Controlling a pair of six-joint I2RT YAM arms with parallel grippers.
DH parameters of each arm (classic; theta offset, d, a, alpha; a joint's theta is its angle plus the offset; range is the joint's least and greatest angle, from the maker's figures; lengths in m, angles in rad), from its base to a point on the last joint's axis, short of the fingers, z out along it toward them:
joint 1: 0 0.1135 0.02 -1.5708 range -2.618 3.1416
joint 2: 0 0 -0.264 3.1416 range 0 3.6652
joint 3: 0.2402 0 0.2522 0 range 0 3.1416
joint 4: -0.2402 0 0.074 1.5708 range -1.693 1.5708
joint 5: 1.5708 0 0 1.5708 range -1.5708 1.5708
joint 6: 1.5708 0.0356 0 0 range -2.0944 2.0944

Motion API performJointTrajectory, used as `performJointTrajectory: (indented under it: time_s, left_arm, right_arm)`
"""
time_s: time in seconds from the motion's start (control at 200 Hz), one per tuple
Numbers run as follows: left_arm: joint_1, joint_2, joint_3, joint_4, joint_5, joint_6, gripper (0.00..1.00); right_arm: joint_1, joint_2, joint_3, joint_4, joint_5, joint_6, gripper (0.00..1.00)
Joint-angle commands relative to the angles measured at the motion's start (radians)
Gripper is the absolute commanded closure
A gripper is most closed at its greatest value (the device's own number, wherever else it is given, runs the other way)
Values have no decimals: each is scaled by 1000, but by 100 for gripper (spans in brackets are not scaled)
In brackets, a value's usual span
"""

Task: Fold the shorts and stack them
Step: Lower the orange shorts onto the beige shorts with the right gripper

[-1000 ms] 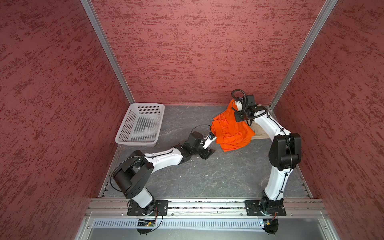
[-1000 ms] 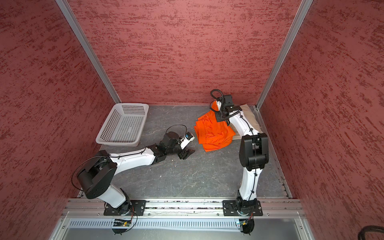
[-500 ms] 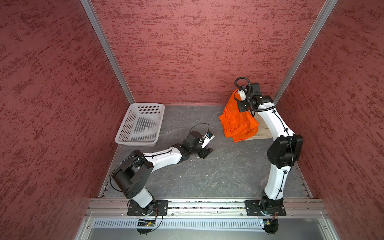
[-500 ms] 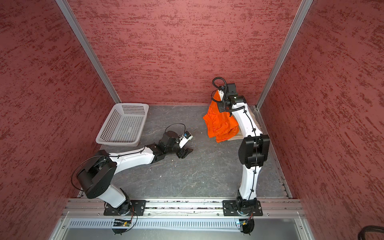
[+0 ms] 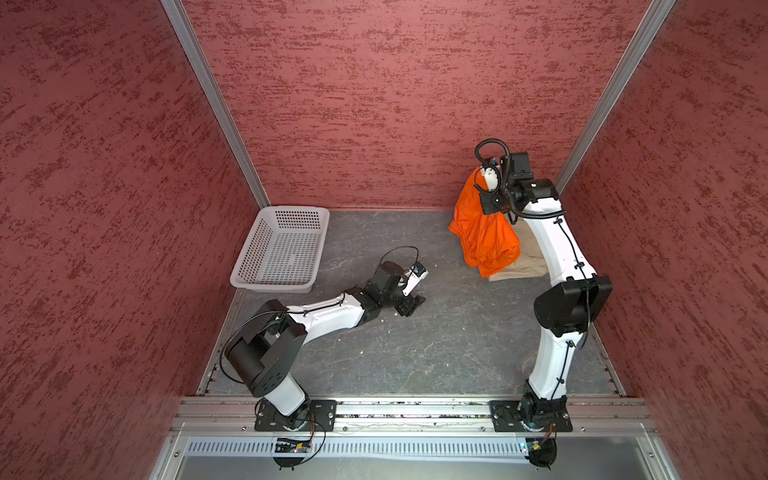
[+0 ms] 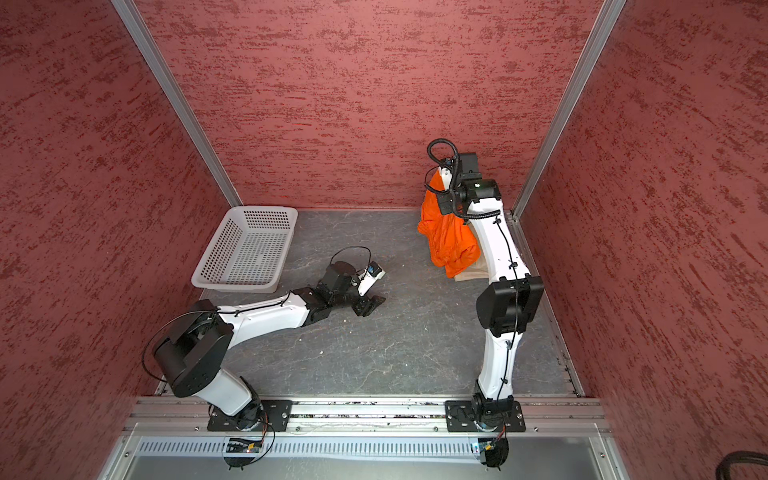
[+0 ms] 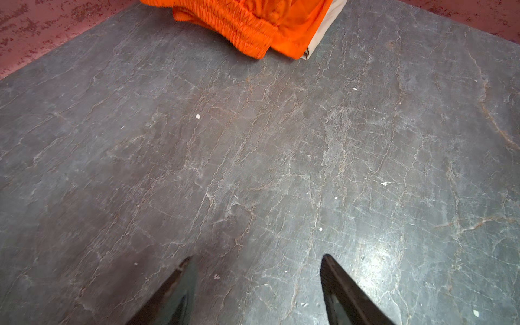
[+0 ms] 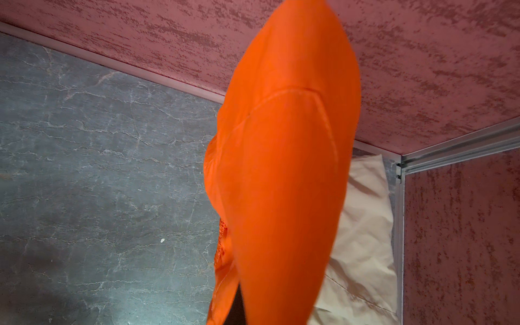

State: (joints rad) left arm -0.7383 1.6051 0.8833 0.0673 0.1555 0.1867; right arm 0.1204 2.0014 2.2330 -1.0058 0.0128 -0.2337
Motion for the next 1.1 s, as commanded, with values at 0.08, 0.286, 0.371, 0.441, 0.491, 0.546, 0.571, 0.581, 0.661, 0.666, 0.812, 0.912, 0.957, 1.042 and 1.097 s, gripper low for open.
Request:
performJointTrajectory:
  time_s: [0.08,0.286,0.371,0.441,0.491,0.546,0.571,0.581,0.661,0.666,0.812,0.912,0.957,1.042,1.097]
  left_arm:
    - [6,-12,25,-8,-5,-13,30]
    - [6,-14,24,-11,-9,-13,30]
    - [5,-15,25,-13,-12,-11,30]
    - [7,-20,25,-14,-16,-9,29]
    - [7,-23,25,-15,-20,-7,29]
    - [9,-25,25,-18,-20,-5,29]
    - [12,-26,25,-19,-22,-5,29]
    - [11,-26,25,-19,-23,-4,29]
    - [14,-31,26,-23,-25,-3,29]
    - [14,-31,26,-23,-25,-3,29]
    - [20,-34,33,-32,-30,-1,29]
    - [25,-32,40,-44,-30,-1,29]
    - [26,-31,42,-45,-31,-2,29]
    - [25,-27,46,-51,-31,-7,29]
    - [26,-25,51,-58,-31,-11,29]
  right_arm:
    - [-6,14,68,-32,21,-39,100]
    - [-24,70,127,-67,16,-37,100]
    - [-43,95,146,-66,13,-35,100]
    - [-61,119,168,-68,16,-35,100]
    - [-77,132,182,-66,16,-34,100]
    - [-97,150,192,-62,10,-32,100]
    - [-105,156,196,-59,6,-32,100]
    - [-108,159,196,-58,4,-32,100]
    - [-135,178,211,-54,0,-34,100]
    - [-136,179,212,-53,0,-34,100]
    - [-190,202,226,-27,-11,-36,100]
    - [-229,217,224,-8,-32,-36,100]
    - [-243,226,225,-2,-45,-33,100]
    - [-267,253,224,6,-48,-34,100]
    - [-279,270,224,12,-43,-38,100]
